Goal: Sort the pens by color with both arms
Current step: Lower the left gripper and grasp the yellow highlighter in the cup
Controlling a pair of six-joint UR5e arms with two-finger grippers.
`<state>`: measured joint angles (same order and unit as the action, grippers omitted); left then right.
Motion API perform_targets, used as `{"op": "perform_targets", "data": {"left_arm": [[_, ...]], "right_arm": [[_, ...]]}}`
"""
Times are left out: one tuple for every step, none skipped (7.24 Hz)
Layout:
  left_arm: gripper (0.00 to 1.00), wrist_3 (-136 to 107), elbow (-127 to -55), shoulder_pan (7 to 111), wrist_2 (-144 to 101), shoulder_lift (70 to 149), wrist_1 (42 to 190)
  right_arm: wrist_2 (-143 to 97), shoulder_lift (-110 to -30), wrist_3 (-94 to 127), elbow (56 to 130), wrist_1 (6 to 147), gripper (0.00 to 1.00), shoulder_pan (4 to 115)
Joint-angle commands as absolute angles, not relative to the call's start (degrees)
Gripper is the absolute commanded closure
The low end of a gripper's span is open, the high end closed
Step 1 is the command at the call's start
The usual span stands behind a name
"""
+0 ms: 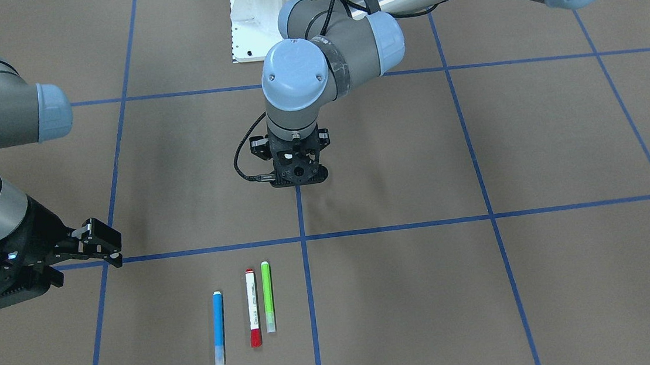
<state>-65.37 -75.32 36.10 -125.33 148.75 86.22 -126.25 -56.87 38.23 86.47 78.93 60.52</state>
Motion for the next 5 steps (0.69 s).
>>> {"op": "perform_targets", "data": {"left_arm": [[0.58,-65.4,-75.3,35.9,-125.3,148.7,86.2],[0.58,-65.4,-75.3,35.9,-125.3,148.6,86.2],[0.59,-65.4,-75.3,35.6,-125.3,148.4,86.2],[0.59,-65.4,-75.3,35.3,-125.3,148.4,86.2],[0.59,-65.4,-75.3,35.2,-125.3,148.4,86.2]], "right_arm": [[-126.2,-56.9,38.2,86.4,78.9,0.01,60.4],[-126.1,-56.9,38.2,86.4,78.9,0.01,60.4],[-126.0,-56.9,38.2,86.4,78.9,0.01,60.2],[-126.0,-56.9,38.2,86.3,78.9,0.01,60.2],[-125.9,-56.9,38.2,86.2,78.9,0.01,60.1]]}}
